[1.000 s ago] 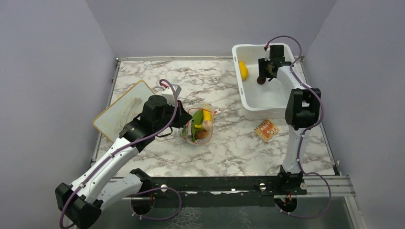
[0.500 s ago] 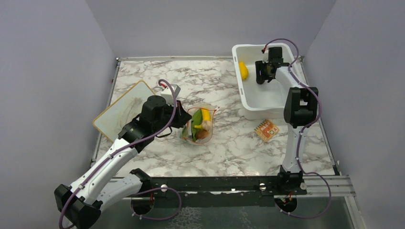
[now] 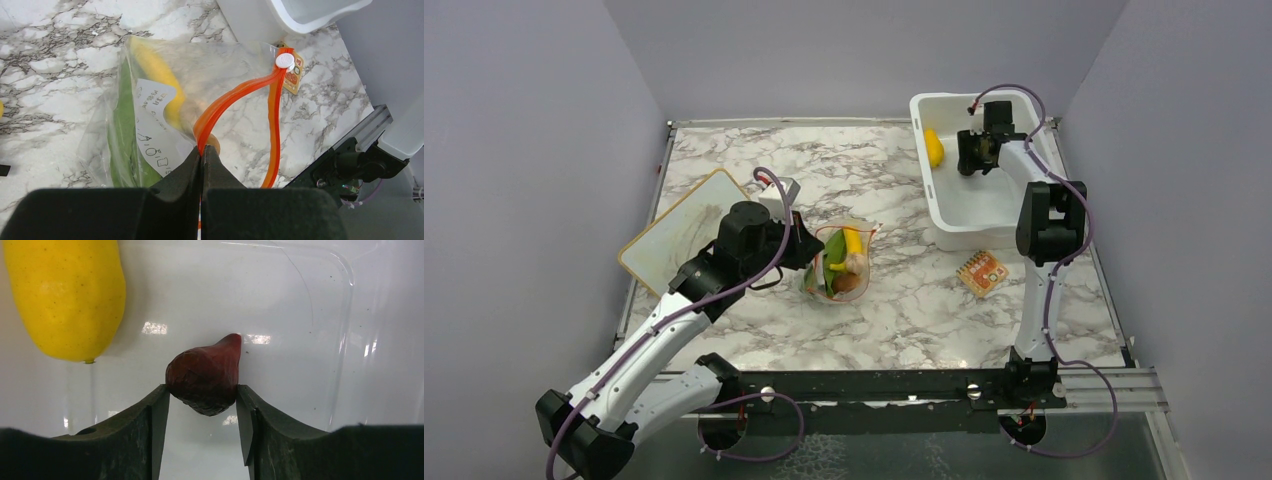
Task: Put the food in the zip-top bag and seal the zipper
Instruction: Pick up the fake fruit from the bin, then place the fake fruit in the zipper food storage bag, then pick up the fake fruit from the bin, then place the fake fruit in the zipper food storage bag.
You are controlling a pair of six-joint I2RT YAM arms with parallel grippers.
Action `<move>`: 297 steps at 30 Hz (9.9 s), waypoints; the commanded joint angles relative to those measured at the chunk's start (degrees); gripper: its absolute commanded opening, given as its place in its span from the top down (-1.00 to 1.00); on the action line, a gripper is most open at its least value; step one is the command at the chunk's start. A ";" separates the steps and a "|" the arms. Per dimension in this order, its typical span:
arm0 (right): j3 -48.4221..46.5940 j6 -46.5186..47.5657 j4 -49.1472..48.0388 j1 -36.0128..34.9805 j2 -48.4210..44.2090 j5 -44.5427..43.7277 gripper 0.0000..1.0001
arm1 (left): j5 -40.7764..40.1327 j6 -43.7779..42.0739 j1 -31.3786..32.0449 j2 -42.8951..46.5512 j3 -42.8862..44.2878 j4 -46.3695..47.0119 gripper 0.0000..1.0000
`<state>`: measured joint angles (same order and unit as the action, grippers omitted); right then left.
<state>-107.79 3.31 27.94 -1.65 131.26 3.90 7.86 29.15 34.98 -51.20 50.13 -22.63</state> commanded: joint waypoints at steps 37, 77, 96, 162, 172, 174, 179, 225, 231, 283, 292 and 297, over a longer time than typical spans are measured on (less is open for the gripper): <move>34.34 -12.84 -7.68 -9.85 -56.51 22.13 0.33 | 2.04 3.18 0.00 -2.57 -0.20 6.16 1.00; 44.42 -11.80 -15.60 -45.90 -51.25 4.47 0.10 | 4.35 8.10 -0.01 0.51 -2.22 9.29 1.00; 45.42 -11.57 -17.64 -46.36 -51.14 6.14 -0.47 | 3.10 8.67 -0.01 1.73 -3.42 9.21 1.00; -4.24 -5.83 -7.79 -1.95 -0.09 15.72 -0.46 | 0.40 11.61 0.00 12.45 -8.80 4.95 1.00; -11.52 -4.81 -7.02 -1.95 6.15 18.66 -0.45 | -0.28 11.35 -0.05 9.26 -6.13 5.67 1.00; -12.43 -4.64 -7.02 -1.95 7.24 18.50 -0.45 | -0.87 11.05 0.00 8.87 -6.21 5.83 1.00; -15.96 -4.73 -5.73 -1.95 10.70 18.27 -0.45 | -1.00 10.64 -0.02 8.09 -6.64 6.98 1.00; 21.80 -6.79 -9.40 -5.98 -37.35 12.74 0.08 | -3.72 6.94 0.00 2.25 -3.38 8.17 1.00; 36.26 -13.97 -15.32 -11.05 -52.79 15.11 0.10 | -1.46 6.90 0.00 1.37 -2.50 8.18 1.00; 47.62 -42.58 -13.41 -37.17 -56.26 18.77 0.04 | 6.09 11.95 0.00 4.79 -4.65 13.10 1.00; 50.13 -42.34 -15.73 -38.47 -55.18 13.89 -0.11 | 6.50 12.49 -0.01 5.35 -6.81 15.95 1.00; 50.31 -42.64 -15.44 -38.60 -56.30 14.46 -0.30 | 6.67 12.61 0.00 4.15 -6.92 16.84 1.00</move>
<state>-57.98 -39.09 14.70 -39.79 75.61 20.16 12.88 41.25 34.98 -47.00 43.16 -9.89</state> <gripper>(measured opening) 0.636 0.015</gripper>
